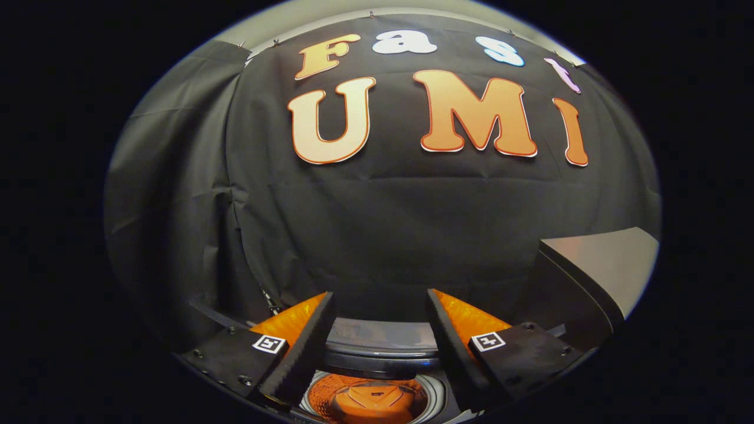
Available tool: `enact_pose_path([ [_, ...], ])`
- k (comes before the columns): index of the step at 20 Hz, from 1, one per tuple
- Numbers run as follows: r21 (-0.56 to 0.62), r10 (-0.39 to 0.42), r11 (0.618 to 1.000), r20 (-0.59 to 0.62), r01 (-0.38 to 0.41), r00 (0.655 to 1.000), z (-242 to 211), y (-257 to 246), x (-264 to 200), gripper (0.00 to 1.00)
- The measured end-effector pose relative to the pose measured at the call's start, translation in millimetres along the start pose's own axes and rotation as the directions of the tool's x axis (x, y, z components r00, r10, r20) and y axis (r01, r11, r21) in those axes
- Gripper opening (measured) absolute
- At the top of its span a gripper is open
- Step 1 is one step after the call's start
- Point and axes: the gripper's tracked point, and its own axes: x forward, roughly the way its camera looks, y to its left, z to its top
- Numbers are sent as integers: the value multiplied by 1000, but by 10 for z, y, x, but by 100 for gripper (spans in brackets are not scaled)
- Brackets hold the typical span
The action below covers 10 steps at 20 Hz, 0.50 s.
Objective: Put the clothes into the washing machine and then close the washing machine lid.
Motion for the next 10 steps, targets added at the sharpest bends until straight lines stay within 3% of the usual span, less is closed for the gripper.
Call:
enact_pose_path([
  [2, -10, -5, 1000, -11, 4, 1000, -150, 17, -121, 99],
  [4, -37, -50, 998, -116, 46, 992, -620, -91, -229, 99],
  [7, 69, -65, 994, -220, 82, 973, -1277, -178, -325, 99],
  [10, 123, -95, 983, -290, 136, 952, -1566, -319, -375, 99],
])
